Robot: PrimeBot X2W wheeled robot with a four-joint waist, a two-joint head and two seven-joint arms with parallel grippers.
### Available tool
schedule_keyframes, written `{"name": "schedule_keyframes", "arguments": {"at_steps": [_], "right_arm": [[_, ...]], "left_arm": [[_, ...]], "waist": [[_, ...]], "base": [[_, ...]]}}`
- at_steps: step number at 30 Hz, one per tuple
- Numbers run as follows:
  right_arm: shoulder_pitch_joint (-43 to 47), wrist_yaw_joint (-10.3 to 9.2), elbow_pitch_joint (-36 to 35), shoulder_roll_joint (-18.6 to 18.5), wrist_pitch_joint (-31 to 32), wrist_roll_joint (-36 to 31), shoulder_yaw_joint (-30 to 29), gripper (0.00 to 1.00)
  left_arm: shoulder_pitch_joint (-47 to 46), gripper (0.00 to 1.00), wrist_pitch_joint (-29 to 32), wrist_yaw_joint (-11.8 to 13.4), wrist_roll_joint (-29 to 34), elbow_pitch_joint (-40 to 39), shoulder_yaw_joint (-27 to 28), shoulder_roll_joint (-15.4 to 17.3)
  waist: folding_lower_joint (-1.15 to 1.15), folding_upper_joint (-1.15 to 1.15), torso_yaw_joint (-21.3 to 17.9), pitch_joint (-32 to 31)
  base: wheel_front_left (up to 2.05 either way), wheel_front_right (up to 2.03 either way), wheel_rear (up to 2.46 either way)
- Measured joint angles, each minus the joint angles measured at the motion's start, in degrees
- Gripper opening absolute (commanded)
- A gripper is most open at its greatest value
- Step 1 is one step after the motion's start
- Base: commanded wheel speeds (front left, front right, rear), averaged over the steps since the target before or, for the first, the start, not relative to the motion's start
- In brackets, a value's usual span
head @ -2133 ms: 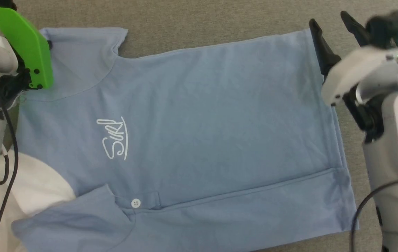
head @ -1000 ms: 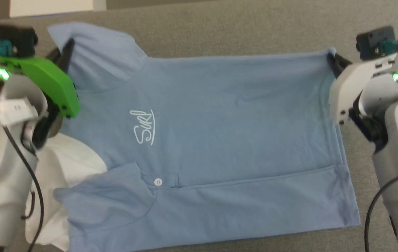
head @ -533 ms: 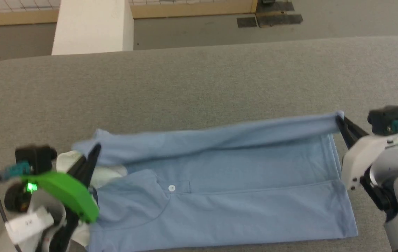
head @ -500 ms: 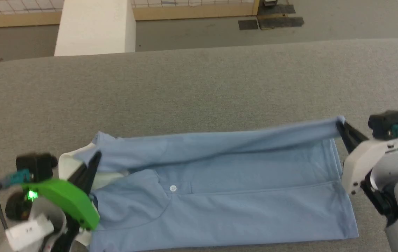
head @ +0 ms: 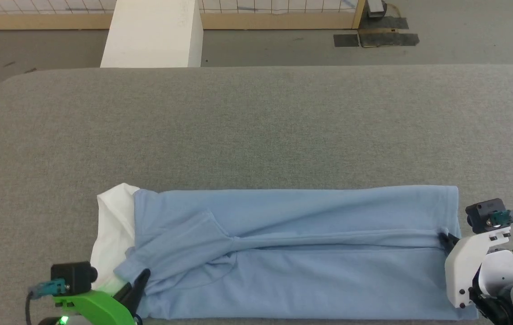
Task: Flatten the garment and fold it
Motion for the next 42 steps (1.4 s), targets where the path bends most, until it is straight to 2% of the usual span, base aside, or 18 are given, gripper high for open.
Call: {"name": "schedule_keyframes", "arguments": {"at_steps": [1, 2, 3, 4, 8, 13, 15, 20, 25, 30, 35, 42], "right_arm": [[0.0, 0.00, 0.1, 0.1, 0.5, 0.0, 0.0, 0.00], [0.0, 0.00, 0.2, 0.2, 1.1, 0.0, 0.0, 0.17], [0.0, 0.00, 0.2, 0.3, 1.5, 0.1, 0.1, 0.56], [0.0, 0.00, 0.2, 0.5, 1.8, 0.2, 0.2, 1.00], [1.1, 0.00, -0.8, 1.9, 1.7, 1.0, -2.5, 1.00], [5.2, 0.00, -4.4, 5.6, -1.2, 1.1, -7.9, 1.00], [6.3, 0.00, -6.1, 7.5, -3.0, 0.9, -9.5, 1.00], [7.4, 0.00, -9.6, 11.4, -10.8, -0.4, -13.6, 1.00], [8.1, 0.00, -10.3, 14.1, -16.1, -1.8, -16.5, 1.00], [7.9, 0.00, -7.4, 14.7, -17.7, -1.6, -18.5, 1.00], [5.9, 0.00, -1.8, 14.9, -17.5, -0.9, -19.5, 1.00], [-0.1, 0.00, 10.1, 14.8, -10.5, -1.6, -21.4, 1.00]], "left_arm": [[0.0, 0.01, 0.0, -0.2, 0.0, 0.7, -0.2, -0.2], [-0.1, 0.51, -0.4, -0.2, 0.1, 1.6, -0.4, -0.4], [-0.2, 1.00, -0.5, -0.2, 0.2, 2.4, -0.6, -0.6], [-0.3, 1.00, -0.6, -0.4, 0.2, 2.9, -0.8, -0.7], [-0.7, 1.00, -3.4, 0.0, 1.7, 4.4, -0.6, -1.9], [-1.3, 1.00, -9.6, 1.5, 4.8, 4.6, -0.3, -4.0], [-1.5, 1.00, -11.8, 1.8, 5.8, 4.6, -0.3, -4.8], [-3.1, 1.00, -18.4, 4.6, 9.6, 5.2, 1.0, -6.2], [-6.9, 1.00, -22.1, 6.0, 15.2, 6.4, 1.4, -7.1], [-10.9, 1.00, -22.8, 5.9, 21.6, 7.0, 3.2, -9.6], [-12.9, 1.00, -23.0, 4.1, 27.0, 6.6, 7.5, -13.1], [-14.0, 1.00, -23.0, 0.6, 30.9, 9.5, 10.8, -17.5]], "waist": [[0.00, 0.00, 0.1, 0.1], [0.00, 0.00, 0.1, 0.1], [0.00, 0.00, 0.2, 0.1], [0.00, 0.00, 0.2, 0.0], [0.00, 0.00, 0.4, -0.7], [0.00, 0.00, 1.0, -2.0], [0.00, 0.00, 1.2, -2.4], [0.00, 0.00, 1.8, -3.2], [0.00, 0.00, 2.2, -4.2], [0.00, 0.00, 2.4, -5.2], [0.00, 0.00, 2.1, -5.7], [0.00, 0.00, 1.2, -5.6]], "base": [[0.00, 0.00, 0.00], [0.00, 0.00, 0.00], [0.00, 0.00, 0.00], [0.00, 0.00, 0.00], [0.00, 0.00, 0.00], [0.00, 0.00, 0.00], [0.00, 0.00, 0.00], [0.00, 0.00, 0.00], [0.00, 0.00, 0.00], [0.00, 0.00, 0.00], [0.00, 0.00, 0.00], [0.00, 0.00, 0.00]]}}
